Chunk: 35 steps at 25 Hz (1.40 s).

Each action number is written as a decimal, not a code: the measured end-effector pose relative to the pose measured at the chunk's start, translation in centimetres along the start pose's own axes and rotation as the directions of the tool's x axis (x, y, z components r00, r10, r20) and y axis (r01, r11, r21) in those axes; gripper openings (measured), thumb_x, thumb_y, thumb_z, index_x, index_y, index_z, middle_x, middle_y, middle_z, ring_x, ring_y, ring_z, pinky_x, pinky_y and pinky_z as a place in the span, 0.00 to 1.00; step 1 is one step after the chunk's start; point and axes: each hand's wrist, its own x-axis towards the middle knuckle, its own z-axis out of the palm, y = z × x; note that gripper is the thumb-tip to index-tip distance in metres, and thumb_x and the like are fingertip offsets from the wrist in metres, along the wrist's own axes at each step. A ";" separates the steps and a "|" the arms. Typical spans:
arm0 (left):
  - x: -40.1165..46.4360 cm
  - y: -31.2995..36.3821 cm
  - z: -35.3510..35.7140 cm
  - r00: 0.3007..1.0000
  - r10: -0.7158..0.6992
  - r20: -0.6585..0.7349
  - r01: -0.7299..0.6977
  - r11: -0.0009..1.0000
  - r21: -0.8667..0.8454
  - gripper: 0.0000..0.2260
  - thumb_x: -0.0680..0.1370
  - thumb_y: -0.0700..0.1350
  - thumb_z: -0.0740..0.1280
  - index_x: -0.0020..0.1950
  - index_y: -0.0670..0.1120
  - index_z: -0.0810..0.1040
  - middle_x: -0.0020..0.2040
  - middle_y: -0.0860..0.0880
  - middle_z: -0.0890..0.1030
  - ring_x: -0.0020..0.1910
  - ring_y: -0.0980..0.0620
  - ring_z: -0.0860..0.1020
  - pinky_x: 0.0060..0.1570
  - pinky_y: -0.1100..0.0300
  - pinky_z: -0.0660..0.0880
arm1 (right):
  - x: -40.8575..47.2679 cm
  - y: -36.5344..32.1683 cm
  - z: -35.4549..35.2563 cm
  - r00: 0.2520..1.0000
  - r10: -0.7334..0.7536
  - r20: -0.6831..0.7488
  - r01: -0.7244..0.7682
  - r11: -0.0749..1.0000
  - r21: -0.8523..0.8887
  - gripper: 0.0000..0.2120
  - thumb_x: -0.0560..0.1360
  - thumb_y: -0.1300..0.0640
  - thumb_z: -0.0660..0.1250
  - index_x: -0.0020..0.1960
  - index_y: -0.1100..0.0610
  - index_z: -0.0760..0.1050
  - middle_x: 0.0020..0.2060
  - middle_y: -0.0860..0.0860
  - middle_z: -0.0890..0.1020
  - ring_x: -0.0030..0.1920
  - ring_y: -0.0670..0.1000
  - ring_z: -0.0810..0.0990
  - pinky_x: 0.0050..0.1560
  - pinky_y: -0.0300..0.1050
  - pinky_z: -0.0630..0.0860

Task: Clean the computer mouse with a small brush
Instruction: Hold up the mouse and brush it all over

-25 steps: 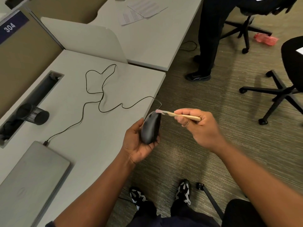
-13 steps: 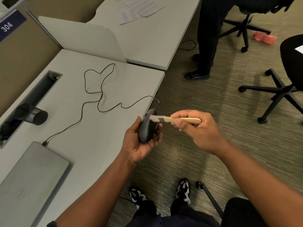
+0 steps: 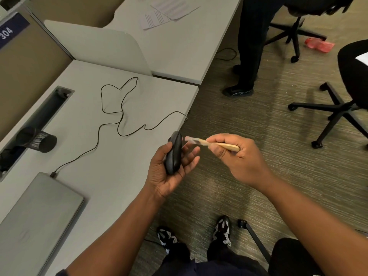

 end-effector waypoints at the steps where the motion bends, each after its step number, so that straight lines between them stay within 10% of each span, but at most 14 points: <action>1: 0.0 -0.1 0.0 1.000 -0.004 0.012 0.003 1.000 0.023 0.29 0.66 0.45 0.84 0.65 0.39 0.82 0.70 0.37 0.77 0.70 0.36 0.76 0.68 0.40 0.76 | 0.1 0.0 0.2 0.999 -0.027 -0.037 0.024 0.998 -0.064 0.09 0.81 0.59 0.70 0.60 0.54 0.84 0.42 0.37 0.83 0.42 0.38 0.81 0.42 0.30 0.73; 7: -0.1 -0.4 0.5 0.999 0.032 -0.041 -0.029 0.997 0.073 0.41 0.64 0.43 0.85 0.73 0.41 0.72 0.71 0.34 0.77 0.65 0.34 0.80 0.64 0.37 0.78 | -0.1 -0.1 0.2 0.979 0.063 0.192 0.012 0.929 -0.369 0.09 0.81 0.53 0.70 0.60 0.47 0.84 0.49 0.41 0.85 0.49 0.37 0.81 0.49 0.34 0.75; 10: -0.2 -0.6 0.5 0.996 0.036 -0.082 -0.028 0.995 0.097 0.44 0.62 0.43 0.87 0.74 0.42 0.71 0.70 0.35 0.78 0.68 0.34 0.79 0.61 0.36 0.77 | -0.4 -0.3 -0.3 0.974 0.143 0.176 -0.120 0.984 -0.134 0.05 0.80 0.54 0.71 0.49 0.46 0.85 0.36 0.51 0.85 0.33 0.48 0.78 0.34 0.48 0.75; 13: -0.2 -0.8 0.7 0.993 0.030 -0.118 -0.021 0.997 0.078 0.38 0.66 0.44 0.84 0.73 0.42 0.74 0.67 0.35 0.80 0.64 0.37 0.80 0.61 0.38 0.78 | -0.4 -0.5 -0.2 0.993 0.118 -0.020 -0.116 0.988 0.105 0.05 0.80 0.56 0.71 0.52 0.49 0.85 0.40 0.59 0.86 0.39 0.68 0.80 0.36 0.64 0.76; 17: -0.5 -1.4 1.4 0.989 0.004 -0.147 0.006 0.998 0.068 0.16 0.79 0.48 0.69 0.62 0.40 0.85 0.61 0.36 0.83 0.55 0.39 0.84 0.53 0.47 0.83 | -0.7 -0.6 0.8 0.997 0.050 -0.065 -0.048 0.998 0.035 0.09 0.81 0.59 0.70 0.60 0.58 0.84 0.37 0.36 0.84 0.36 0.36 0.81 0.37 0.30 0.74; 22: -0.1 -1.2 1.4 0.981 0.010 -0.193 -0.013 1.000 -0.012 0.24 0.76 0.50 0.69 0.68 0.40 0.78 0.61 0.37 0.82 0.58 0.39 0.82 0.62 0.41 0.76 | -1.5 -0.3 0.7 0.988 0.148 0.048 -0.153 0.980 0.130 0.06 0.80 0.59 0.70 0.53 0.52 0.85 0.40 0.52 0.88 0.39 0.59 0.83 0.39 0.56 0.77; 25: 0.2 -1.1 1.2 0.977 -0.011 -0.213 -0.003 0.998 -0.064 0.26 0.76 0.50 0.68 0.71 0.39 0.76 0.62 0.38 0.82 0.60 0.39 0.81 0.72 0.41 0.69 | -1.8 -0.3 0.4 0.969 0.169 0.181 -0.210 0.948 0.237 0.07 0.80 0.65 0.69 0.51 0.56 0.85 0.40 0.52 0.88 0.40 0.50 0.82 0.41 0.43 0.78; 30: -0.1 -0.9 1.7 0.979 -0.022 -0.203 0.019 1.000 -0.019 0.21 0.77 0.51 0.67 0.59 0.36 0.85 0.60 0.36 0.82 0.58 0.40 0.80 0.68 0.47 0.71 | -1.0 0.1 0.2 1.000 0.030 0.000 -0.030 0.999 0.023 0.10 0.81 0.58 0.70 0.61 0.53 0.84 0.46 0.43 0.85 0.46 0.39 0.82 0.46 0.34 0.75; 35: 0.2 -0.3 2.0 0.968 0.018 -0.251 -0.033 0.998 -0.055 0.26 0.80 0.54 0.64 0.73 0.38 0.73 0.61 0.36 0.82 0.59 0.38 0.82 0.65 0.43 0.75 | -1.4 0.2 1.0 0.990 -0.012 0.137 0.032 0.990 -0.139 0.12 0.80 0.59 0.71 0.62 0.51 0.84 0.52 0.40 0.84 0.55 0.40 0.82 0.53 0.31 0.74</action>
